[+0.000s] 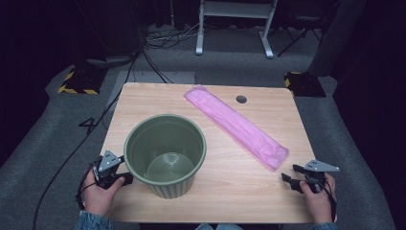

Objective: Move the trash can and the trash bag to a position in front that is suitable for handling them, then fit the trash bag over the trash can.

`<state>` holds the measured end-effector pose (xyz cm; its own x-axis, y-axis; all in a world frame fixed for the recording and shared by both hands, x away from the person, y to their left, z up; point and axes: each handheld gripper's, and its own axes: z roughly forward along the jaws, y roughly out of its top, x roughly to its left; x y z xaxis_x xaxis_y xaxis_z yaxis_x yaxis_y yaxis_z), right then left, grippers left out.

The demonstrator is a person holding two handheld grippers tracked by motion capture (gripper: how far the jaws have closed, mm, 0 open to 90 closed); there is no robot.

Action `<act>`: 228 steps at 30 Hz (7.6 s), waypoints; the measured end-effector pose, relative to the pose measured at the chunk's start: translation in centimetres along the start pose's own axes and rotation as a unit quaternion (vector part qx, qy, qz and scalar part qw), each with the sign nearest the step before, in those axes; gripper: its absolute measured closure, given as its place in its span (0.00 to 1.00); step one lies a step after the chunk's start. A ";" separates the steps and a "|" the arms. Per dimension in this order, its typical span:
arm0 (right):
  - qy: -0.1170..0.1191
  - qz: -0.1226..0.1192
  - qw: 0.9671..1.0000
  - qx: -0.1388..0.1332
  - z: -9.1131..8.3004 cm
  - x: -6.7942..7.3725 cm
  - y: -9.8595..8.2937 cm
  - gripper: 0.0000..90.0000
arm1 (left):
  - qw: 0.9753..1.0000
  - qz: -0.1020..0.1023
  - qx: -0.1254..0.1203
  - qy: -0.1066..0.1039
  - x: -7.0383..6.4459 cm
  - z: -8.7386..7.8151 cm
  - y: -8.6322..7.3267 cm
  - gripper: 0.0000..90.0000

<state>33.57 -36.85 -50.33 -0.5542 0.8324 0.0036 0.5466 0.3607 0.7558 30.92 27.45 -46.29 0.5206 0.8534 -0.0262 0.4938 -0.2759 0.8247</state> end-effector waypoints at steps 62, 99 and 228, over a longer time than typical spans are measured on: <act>0.015 -0.024 0.998 0.063 5.7 0.2 6.3 0.28 | 0.987 0.085 0.037 -0.129 -6.9 9.1 3.7 0.32; 0.032 -0.021 0.999 0.027 2.8 1.7 10.0 0.20 | 0.992 0.072 0.038 -0.098 -6.2 7.4 1.7 0.30; 0.104 -0.083 0.985 -0.107 -13.4 -0.1 8.8 1.00 | 0.986 0.107 -0.022 -0.124 -3.7 2.3 7.6 0.27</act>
<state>30.01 -39.40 -34.87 -0.7536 0.6572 -0.0145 0.3047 0.3688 0.8782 34.41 21.18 -41.22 0.7671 0.6413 0.0185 0.3263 -0.4149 0.8493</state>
